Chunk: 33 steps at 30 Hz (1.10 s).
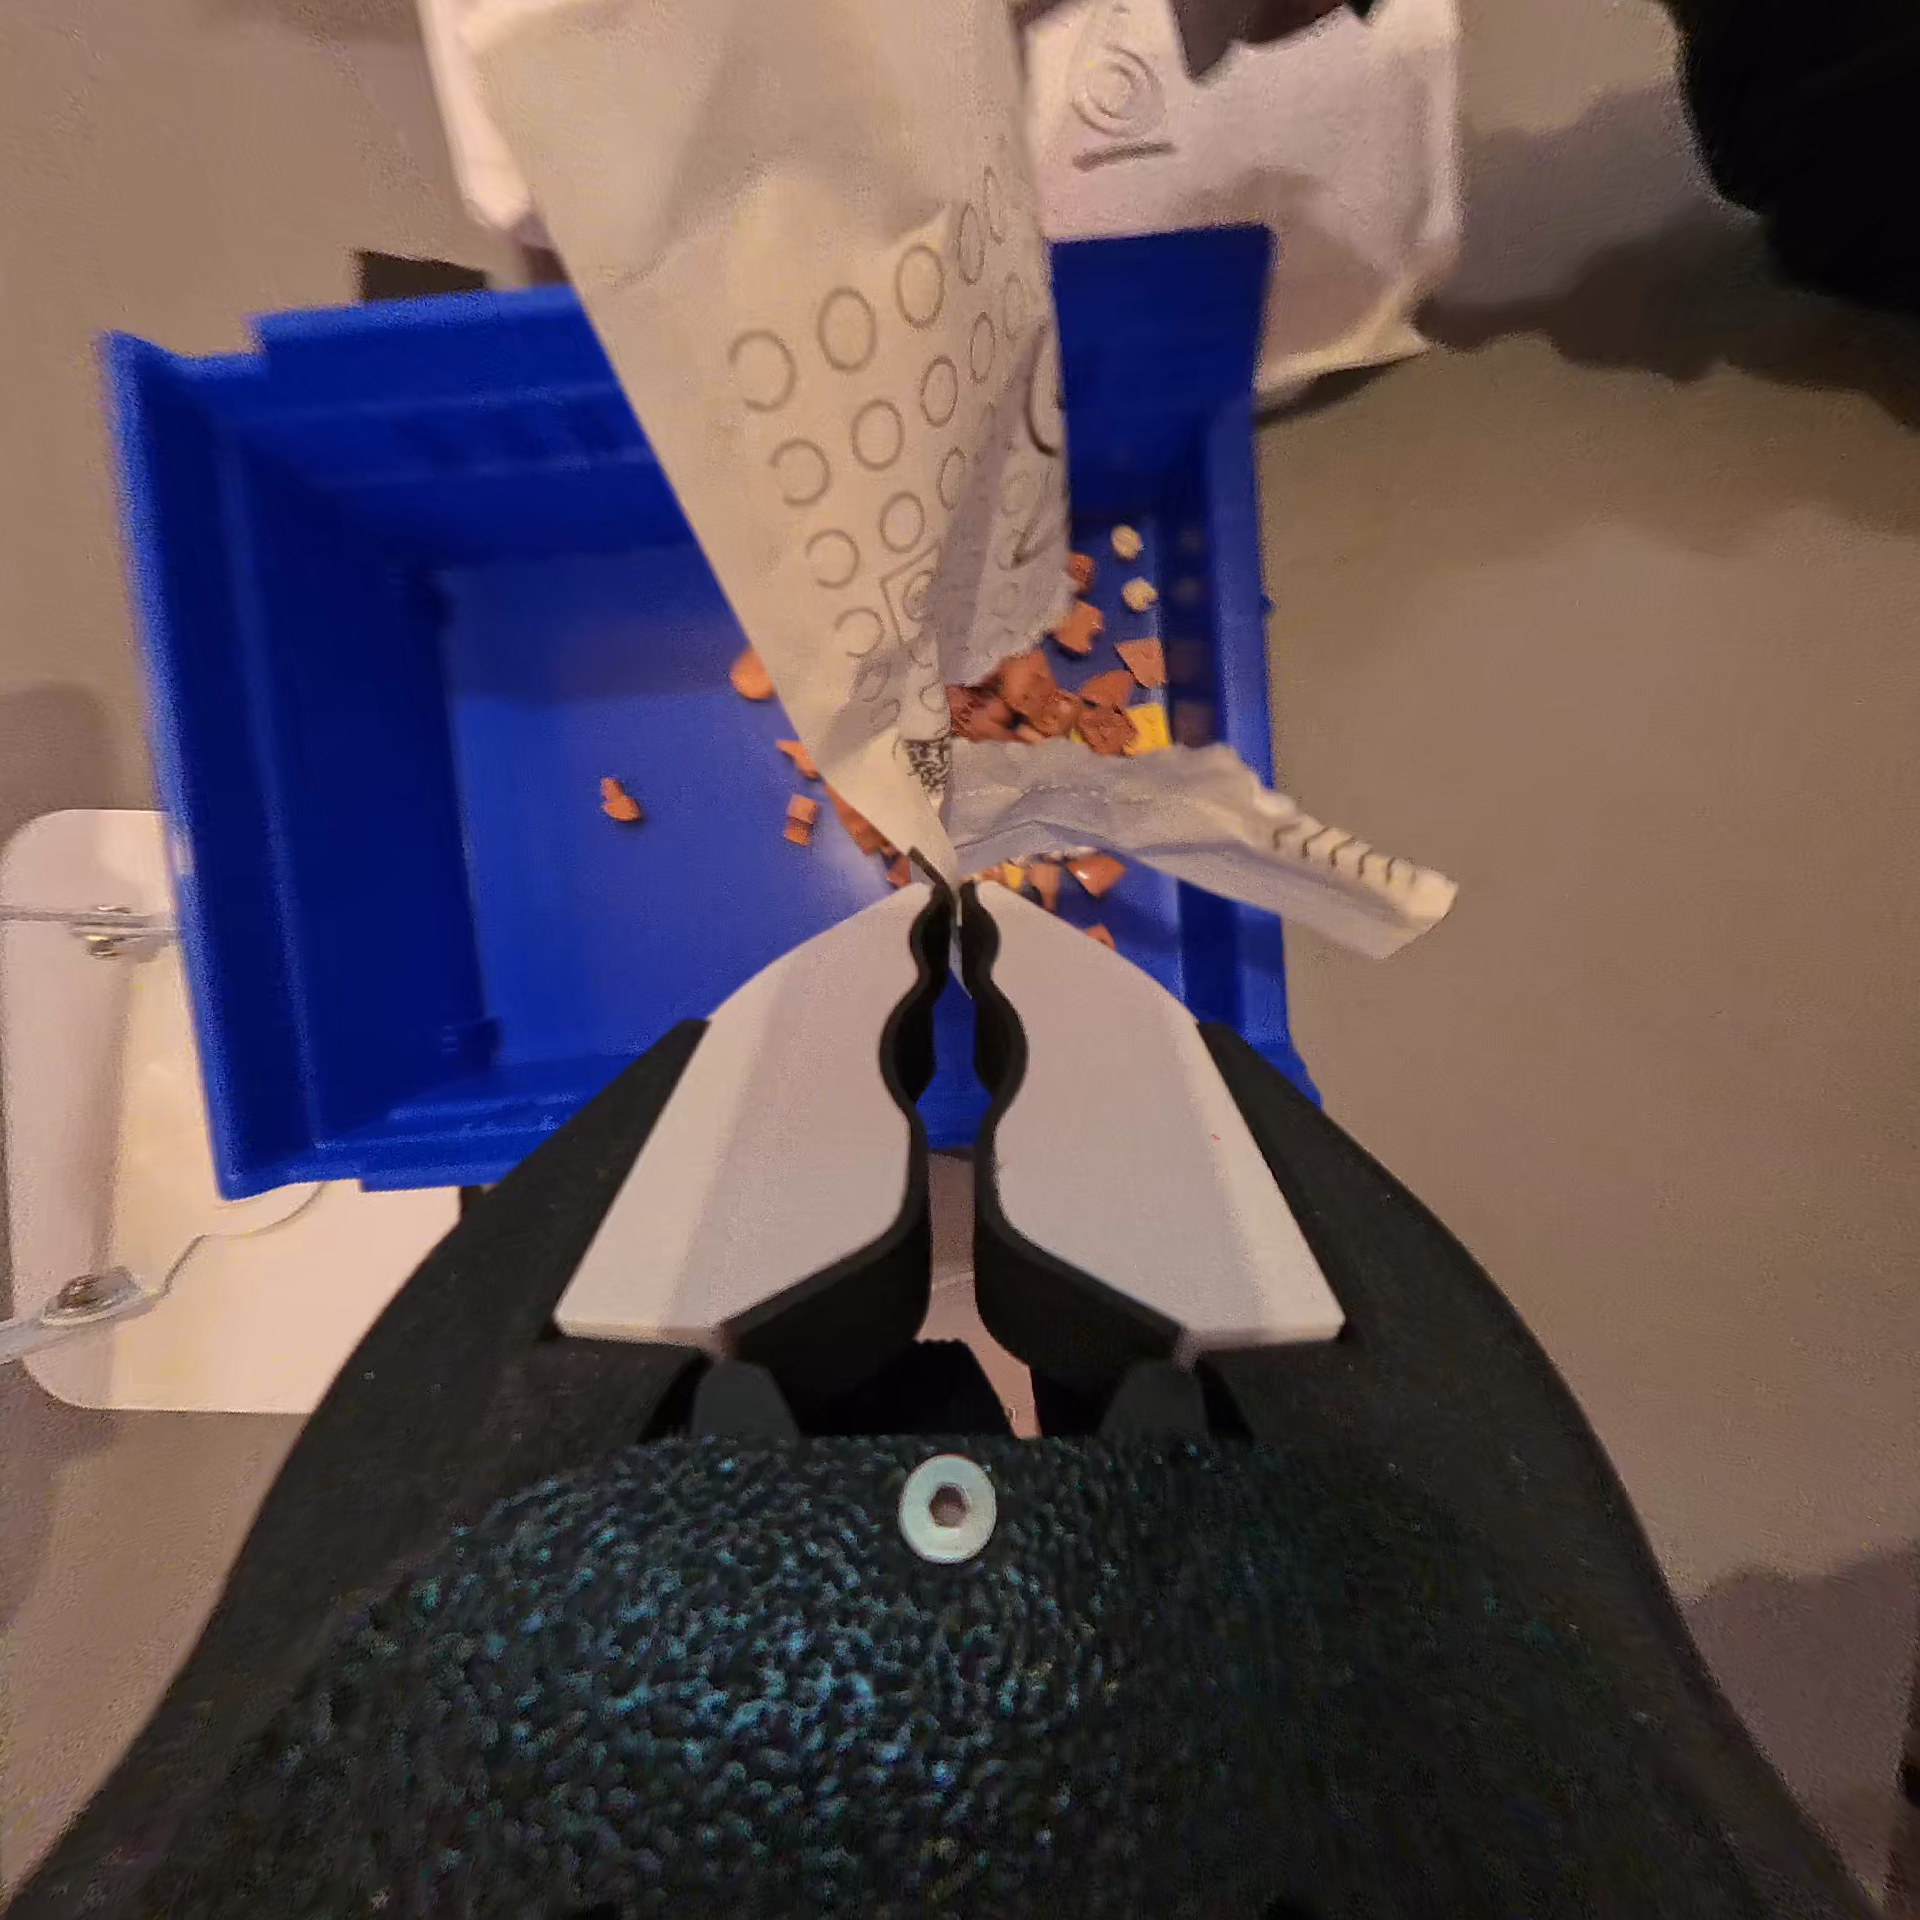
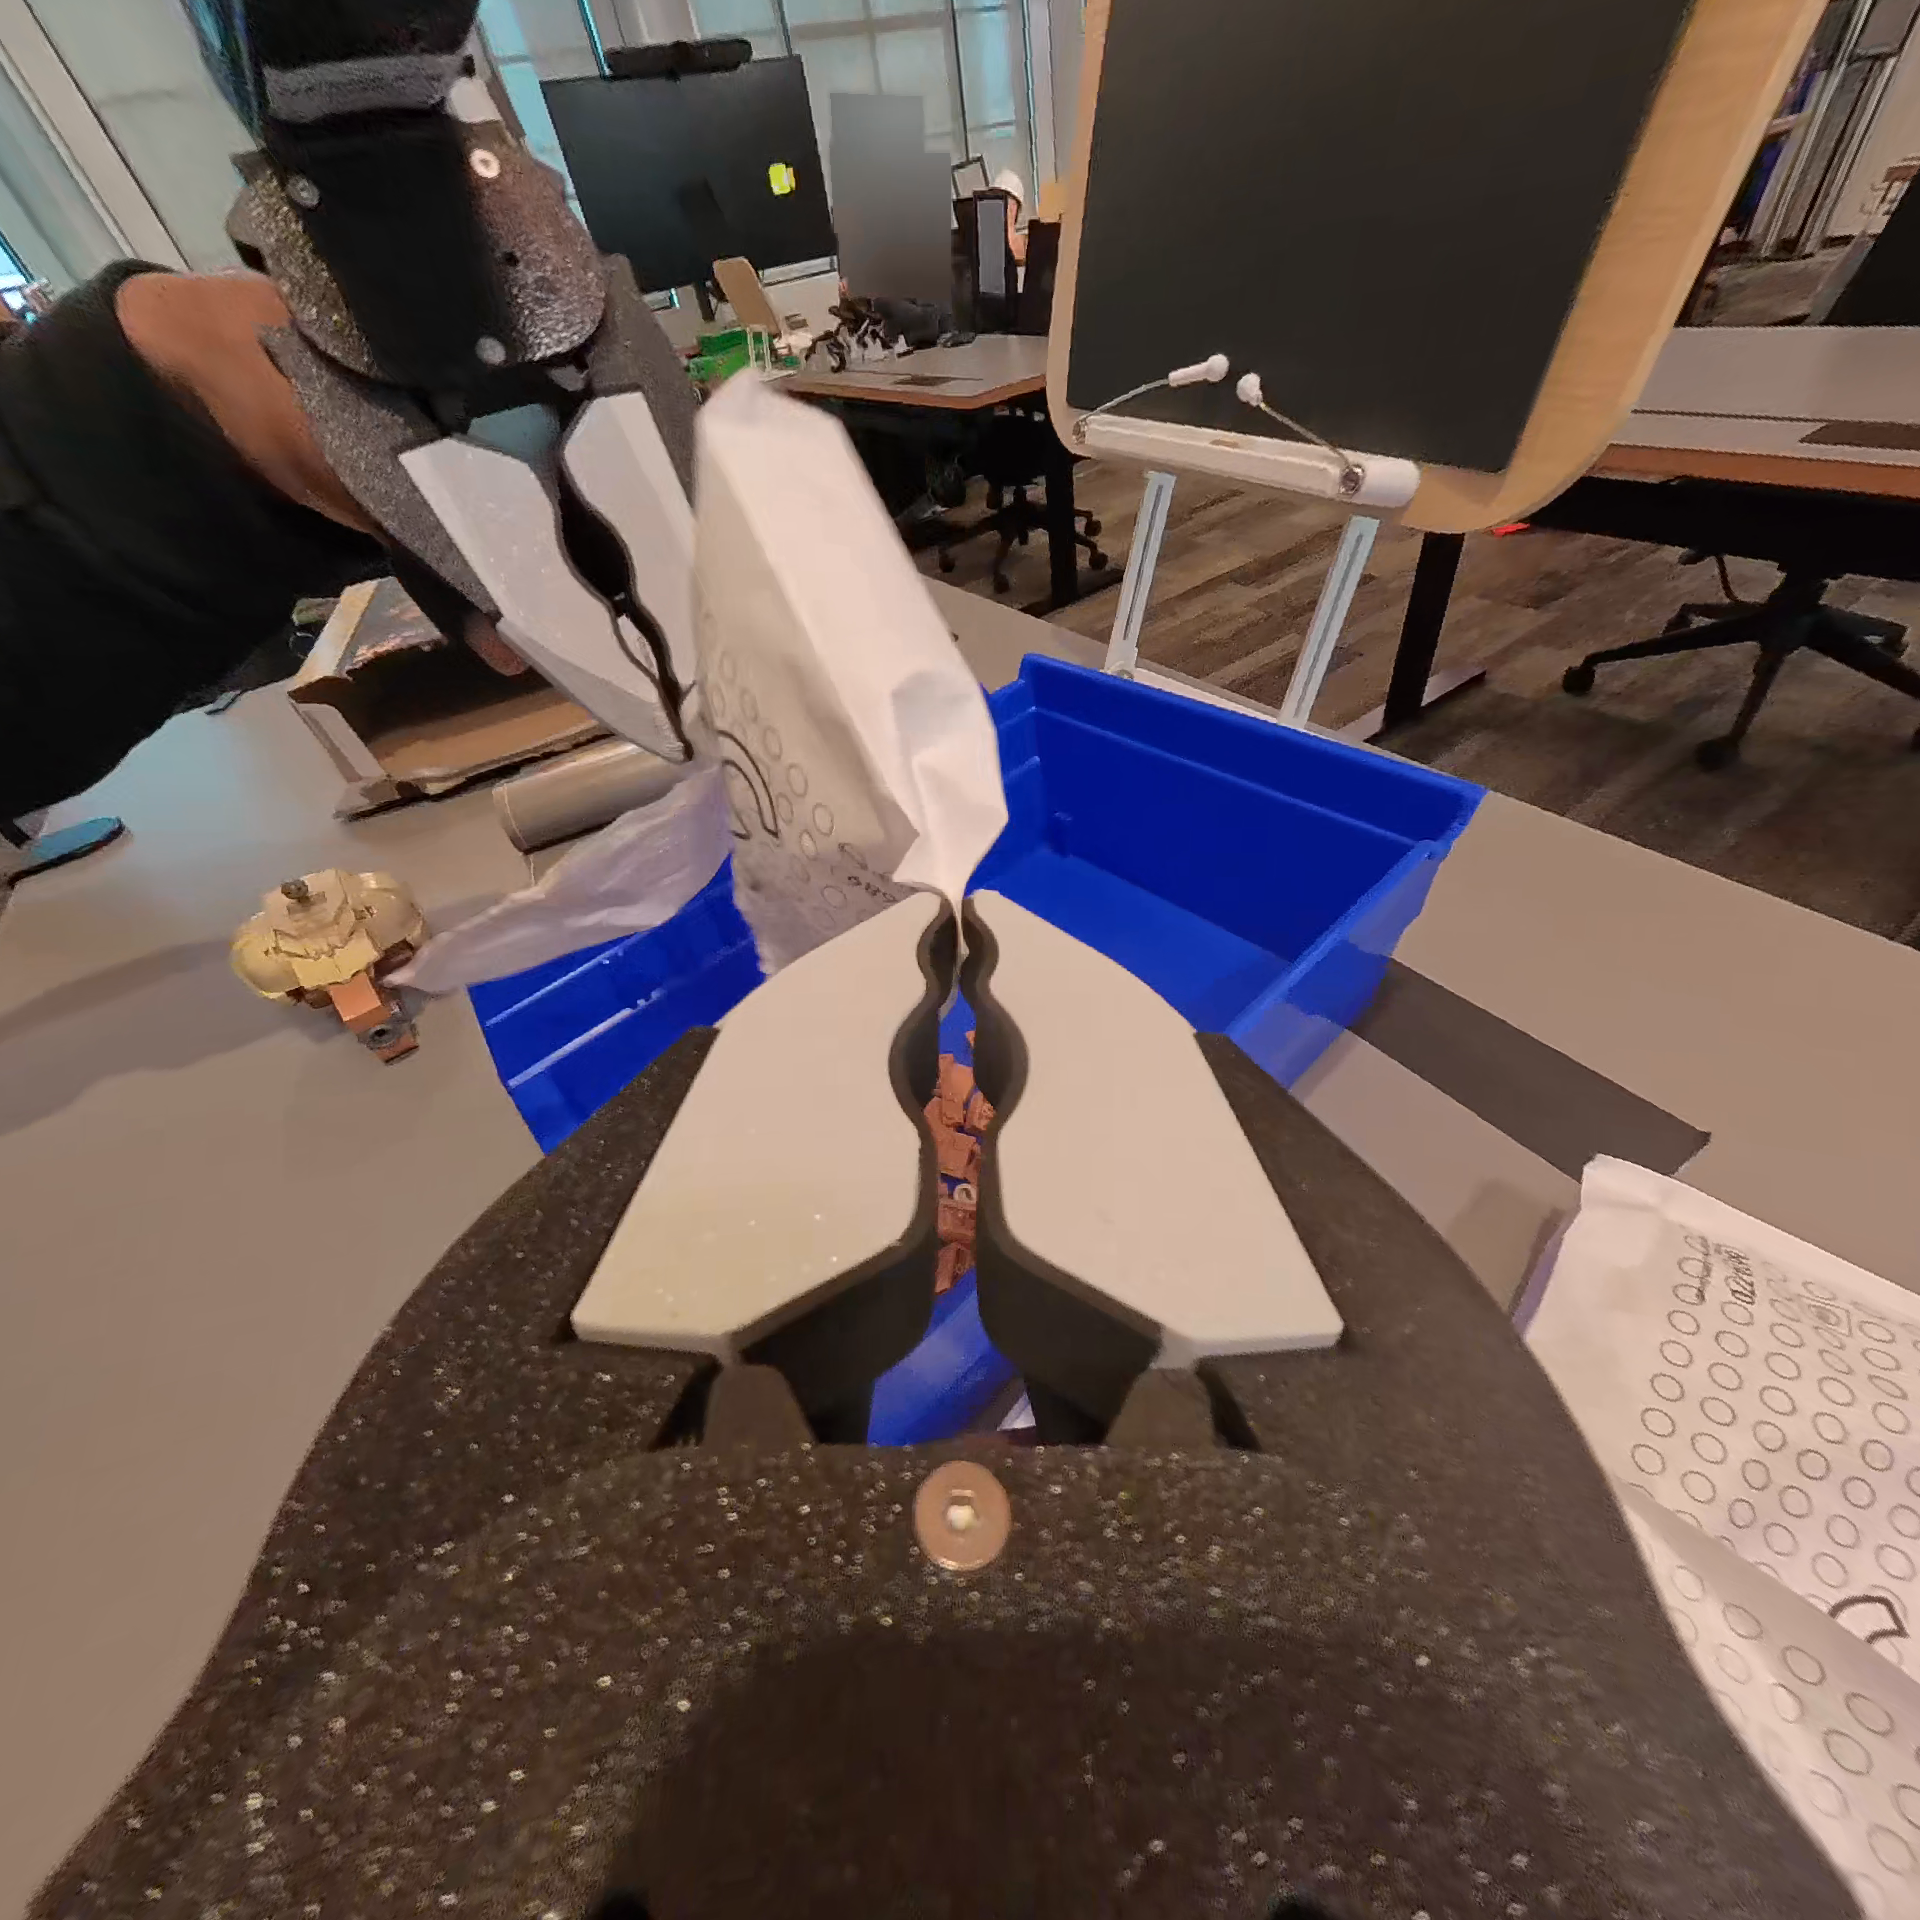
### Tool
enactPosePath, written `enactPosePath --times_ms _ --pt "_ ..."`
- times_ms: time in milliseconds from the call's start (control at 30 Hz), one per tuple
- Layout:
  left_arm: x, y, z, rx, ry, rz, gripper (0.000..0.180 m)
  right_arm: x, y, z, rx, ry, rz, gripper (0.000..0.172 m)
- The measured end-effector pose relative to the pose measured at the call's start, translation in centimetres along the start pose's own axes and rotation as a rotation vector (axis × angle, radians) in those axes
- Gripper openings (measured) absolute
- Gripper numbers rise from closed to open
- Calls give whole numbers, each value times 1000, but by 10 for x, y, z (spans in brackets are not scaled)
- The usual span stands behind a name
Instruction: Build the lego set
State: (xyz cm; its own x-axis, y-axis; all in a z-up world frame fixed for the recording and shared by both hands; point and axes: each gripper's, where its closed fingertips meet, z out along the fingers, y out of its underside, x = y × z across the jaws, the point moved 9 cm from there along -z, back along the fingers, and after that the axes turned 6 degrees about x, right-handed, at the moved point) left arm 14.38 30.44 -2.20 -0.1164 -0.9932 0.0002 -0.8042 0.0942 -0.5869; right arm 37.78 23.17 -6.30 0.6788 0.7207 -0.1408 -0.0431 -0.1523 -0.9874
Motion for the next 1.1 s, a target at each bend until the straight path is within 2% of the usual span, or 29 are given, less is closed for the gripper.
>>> enactPosePath --times_ms 67,133,200,333,400,467,533,633,700,800,900,967,1033,1100 --pt "-3 1 -5 -28 -102 47 1 -1 2 3 -42 21 -33 0" --pt "-1 4 1 -55 -39 18 2 -5 4 9 -85 50 -94 0" --pt "-5 7 3 -94 -117 47 2 -9 3 12 -83 36 -90 0" --pt "-8 9 2 -42 -113 15 1 -6 2 9 -70 42 -74 0" --pt "-4 13 8 -85 -69 20 2 -10 6 13 -101 19 -94 0" --pt "-7 14 6 -97 -139 41 2 -9 5 14 -96 36 -98 0" --pt "-4 11 8 -40 -55 1 2 -10 3 16 -63 10 -62 0" --pt "-6 13 9 -85 -149 48 2 -12 5 19 -97 42 -117 0" --pt "-4 11 12 -40 -68 7 2 -11 2 16 -68 24 -80 0" --pt "-7 12 7 -43 -137 15 2 -11 1 13 -88 53 -124 0" --pt "-2 13 10 -19 -56 -7 2 -13 1 14 -76 18 -92 0" --pt "-5 12 5 -6 -105 0 2 -12 0 17 -92 72 -143 0" --pt "-1 11 7 39 -45 -35 2 -13 -5 14 -48 52 -103 0" --pt "4 12 10 -4 -57 17 2 -17 -3 18 -84 46 -138 0"
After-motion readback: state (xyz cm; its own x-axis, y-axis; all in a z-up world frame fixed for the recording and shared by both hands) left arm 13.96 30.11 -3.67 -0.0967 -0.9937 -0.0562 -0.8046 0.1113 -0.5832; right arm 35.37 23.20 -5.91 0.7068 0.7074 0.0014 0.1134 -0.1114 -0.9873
